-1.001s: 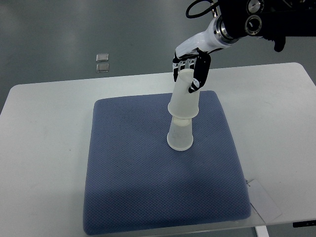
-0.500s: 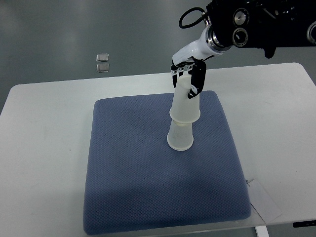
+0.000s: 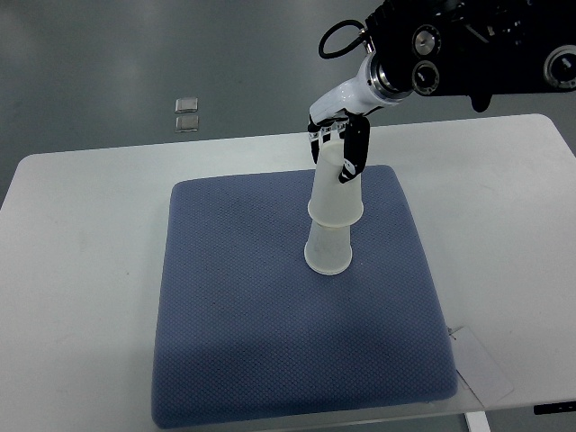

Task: Stack paper cups
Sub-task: 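Press the held cup down over the lower cup with the right hand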

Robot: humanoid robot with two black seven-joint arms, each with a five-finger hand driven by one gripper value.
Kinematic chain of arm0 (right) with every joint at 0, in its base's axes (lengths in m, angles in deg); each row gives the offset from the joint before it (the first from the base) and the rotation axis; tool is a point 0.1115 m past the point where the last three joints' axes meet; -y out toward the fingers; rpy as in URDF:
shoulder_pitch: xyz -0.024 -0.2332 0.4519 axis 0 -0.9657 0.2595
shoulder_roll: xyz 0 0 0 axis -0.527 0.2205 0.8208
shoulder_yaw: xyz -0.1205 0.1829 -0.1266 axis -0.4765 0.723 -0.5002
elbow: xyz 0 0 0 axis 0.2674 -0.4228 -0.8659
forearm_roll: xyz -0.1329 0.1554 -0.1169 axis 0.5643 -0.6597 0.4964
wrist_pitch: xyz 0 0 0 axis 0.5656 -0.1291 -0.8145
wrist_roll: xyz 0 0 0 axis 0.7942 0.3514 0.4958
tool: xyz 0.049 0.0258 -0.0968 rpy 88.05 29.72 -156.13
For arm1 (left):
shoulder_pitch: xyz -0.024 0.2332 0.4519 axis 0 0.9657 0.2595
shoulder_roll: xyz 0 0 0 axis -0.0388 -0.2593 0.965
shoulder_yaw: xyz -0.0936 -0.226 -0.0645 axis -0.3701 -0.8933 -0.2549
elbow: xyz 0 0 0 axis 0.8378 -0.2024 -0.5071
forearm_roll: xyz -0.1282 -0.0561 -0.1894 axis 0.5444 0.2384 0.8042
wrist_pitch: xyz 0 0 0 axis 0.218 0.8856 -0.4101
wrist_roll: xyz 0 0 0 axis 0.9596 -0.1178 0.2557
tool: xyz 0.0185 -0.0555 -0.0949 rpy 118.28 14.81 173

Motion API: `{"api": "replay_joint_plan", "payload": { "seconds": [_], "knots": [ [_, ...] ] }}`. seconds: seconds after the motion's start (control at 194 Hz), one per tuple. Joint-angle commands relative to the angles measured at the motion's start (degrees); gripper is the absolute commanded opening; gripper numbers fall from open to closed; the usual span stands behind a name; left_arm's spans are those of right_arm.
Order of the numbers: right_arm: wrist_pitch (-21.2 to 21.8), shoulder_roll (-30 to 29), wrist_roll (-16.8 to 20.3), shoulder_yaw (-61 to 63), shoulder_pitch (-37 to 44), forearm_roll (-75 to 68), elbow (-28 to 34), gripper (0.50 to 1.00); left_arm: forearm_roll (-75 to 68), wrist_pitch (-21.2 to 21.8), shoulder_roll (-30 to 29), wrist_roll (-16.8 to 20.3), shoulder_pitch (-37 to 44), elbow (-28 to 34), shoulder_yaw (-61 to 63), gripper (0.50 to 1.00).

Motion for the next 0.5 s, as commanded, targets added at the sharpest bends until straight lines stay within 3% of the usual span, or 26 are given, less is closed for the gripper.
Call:
{"api": "replay_joint_plan", "payload": {
  "seconds": [0.0, 0.495],
  "knots": [
    [-0.06, -0.09, 0.01, 0.00, 0.00, -0.01, 0.00, 0.592, 0.00, 0.00, 0.00, 0.01, 0.00, 0.00, 0.00, 1.000],
    [-1.90, 0.00, 0.01, -1.05, -0.18, -1.68, 0.79, 0.590, 0.00, 0.00, 0.00, 0.01, 0.00, 0.00, 0.00, 1.000]
  ]
}}
